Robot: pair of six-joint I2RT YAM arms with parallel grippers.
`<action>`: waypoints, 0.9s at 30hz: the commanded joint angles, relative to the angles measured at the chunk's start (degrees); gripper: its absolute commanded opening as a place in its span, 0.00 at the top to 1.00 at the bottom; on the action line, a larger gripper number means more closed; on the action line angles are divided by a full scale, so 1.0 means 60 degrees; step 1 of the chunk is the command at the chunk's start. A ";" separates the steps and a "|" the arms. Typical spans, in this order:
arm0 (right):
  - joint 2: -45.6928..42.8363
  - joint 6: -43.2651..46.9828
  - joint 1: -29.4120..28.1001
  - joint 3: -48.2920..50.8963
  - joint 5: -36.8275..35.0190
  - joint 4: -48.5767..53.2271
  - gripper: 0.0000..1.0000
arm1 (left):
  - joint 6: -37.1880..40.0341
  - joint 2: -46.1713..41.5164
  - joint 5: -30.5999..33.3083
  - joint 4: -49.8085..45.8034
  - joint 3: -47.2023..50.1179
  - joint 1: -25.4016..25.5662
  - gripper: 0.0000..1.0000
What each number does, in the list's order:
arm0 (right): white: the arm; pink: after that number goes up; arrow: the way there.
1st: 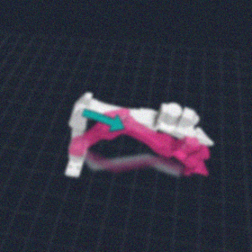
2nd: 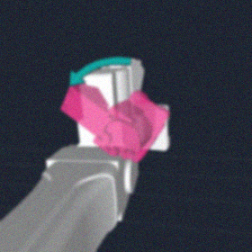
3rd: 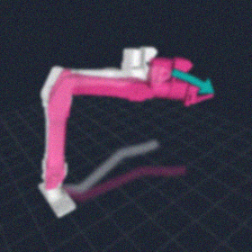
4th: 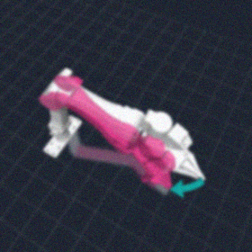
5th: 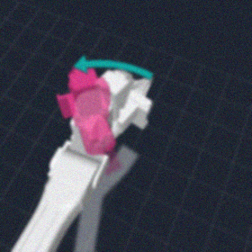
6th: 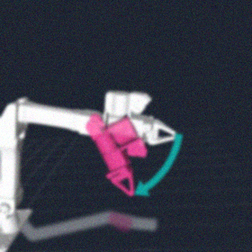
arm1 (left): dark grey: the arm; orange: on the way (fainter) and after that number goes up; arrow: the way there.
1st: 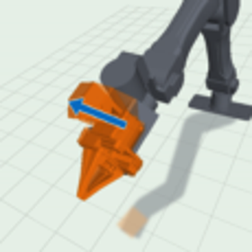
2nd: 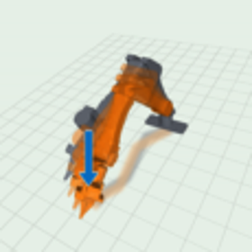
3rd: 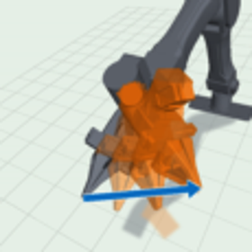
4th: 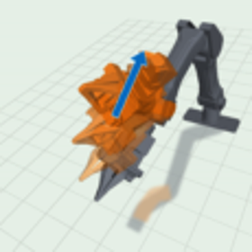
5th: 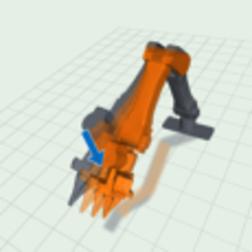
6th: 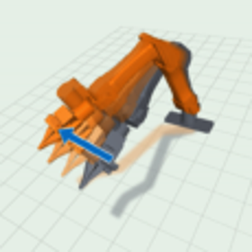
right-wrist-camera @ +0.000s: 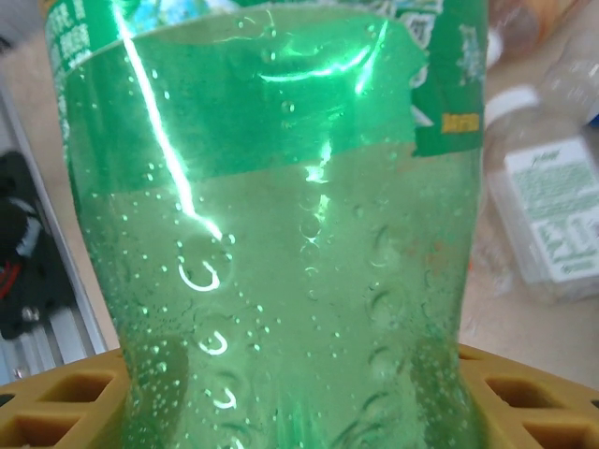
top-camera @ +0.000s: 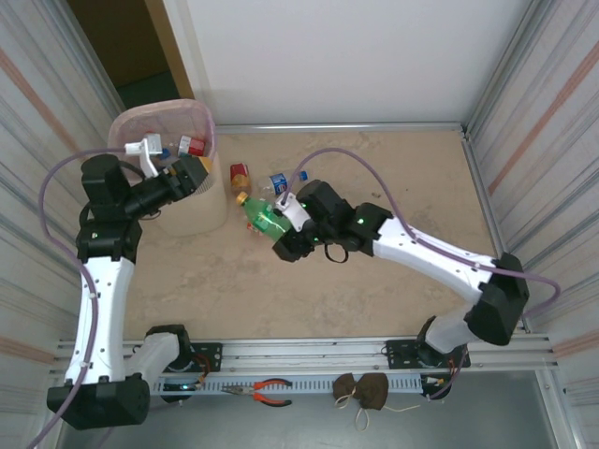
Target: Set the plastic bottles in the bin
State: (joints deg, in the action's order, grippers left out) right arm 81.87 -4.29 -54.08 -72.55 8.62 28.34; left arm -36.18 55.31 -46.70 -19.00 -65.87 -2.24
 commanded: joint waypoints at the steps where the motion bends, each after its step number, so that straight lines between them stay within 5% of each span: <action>1: -0.0887 -0.0365 0.0005 0.0420 -0.0179 -0.1404 0.44 | 0.0262 0.0164 0.0009 0.0381 -0.0617 0.0604 0.30; 14: -0.2147 -0.0543 0.0049 0.0978 -0.0060 -0.2760 0.42 | 0.1019 0.1434 0.0413 0.0150 -0.1877 0.3041 0.37; 27: -0.2139 -0.0693 0.0123 0.0944 -0.0046 -0.2789 0.42 | 0.1392 0.1527 0.0503 0.0238 -0.2057 0.3479 0.60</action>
State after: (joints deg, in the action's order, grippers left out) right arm 70.43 -7.29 -53.87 -66.94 8.19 14.11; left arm -29.69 65.25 -43.70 -18.17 -76.55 18.33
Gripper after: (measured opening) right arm 0.605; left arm 0.409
